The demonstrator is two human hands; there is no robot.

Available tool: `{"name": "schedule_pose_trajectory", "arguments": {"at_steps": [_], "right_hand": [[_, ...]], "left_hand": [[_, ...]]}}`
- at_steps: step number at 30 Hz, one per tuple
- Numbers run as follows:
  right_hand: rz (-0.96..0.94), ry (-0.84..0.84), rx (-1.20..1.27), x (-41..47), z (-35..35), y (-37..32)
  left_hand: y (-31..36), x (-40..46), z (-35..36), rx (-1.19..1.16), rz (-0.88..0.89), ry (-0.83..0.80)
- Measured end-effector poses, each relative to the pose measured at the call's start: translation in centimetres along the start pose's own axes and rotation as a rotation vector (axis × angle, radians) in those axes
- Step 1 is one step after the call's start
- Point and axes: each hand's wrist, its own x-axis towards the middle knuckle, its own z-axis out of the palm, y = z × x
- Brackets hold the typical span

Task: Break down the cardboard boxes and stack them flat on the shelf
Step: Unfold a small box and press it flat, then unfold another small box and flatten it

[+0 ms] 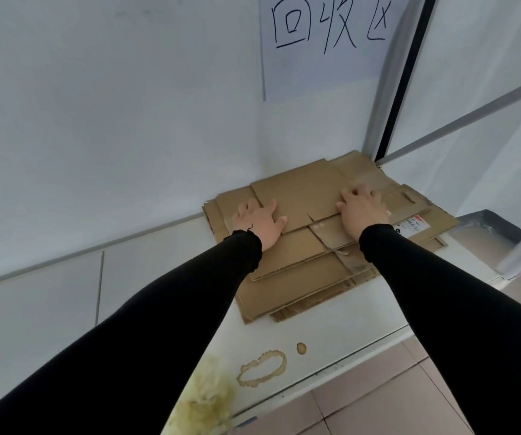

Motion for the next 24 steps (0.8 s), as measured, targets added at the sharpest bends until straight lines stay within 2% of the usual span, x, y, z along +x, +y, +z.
{"name": "schedule_pose_trajectory", "arguments": {"at_steps": [4,8,11,14,18,24], "right_hand": [[0.032,-0.145,-0.061,-0.4,-1.8,-1.1],[-0.008,-0.251,-0.016,-1.5,-4.0,-1.7],[-0.011,-0.261,-0.030,-2.9,-5.5,-2.6],[-0.031,-0.217,-0.143,-5.3,-7.3,-5.3],[-0.250,-0.120,-0.224,-9.8,-9.1,-11.4],[-0.548,-0.200,-0.073,-17.1,-9.0,-23.5]], "left_hand": [[-0.2,-0.5,-1.8,0.037,0.039,-0.104],[-0.9,-2.9,-3.7,-0.044,0.083,-0.121],[-2.3,-5.4,-5.4,-0.066,0.097,-0.155],[-5.1,-8.7,-7.6,-0.048,0.086,-0.137],[-10.5,-14.0,-10.3,0.028,0.125,-0.022],[-20.6,-22.7,-13.8,0.133,0.044,0.068]]}}
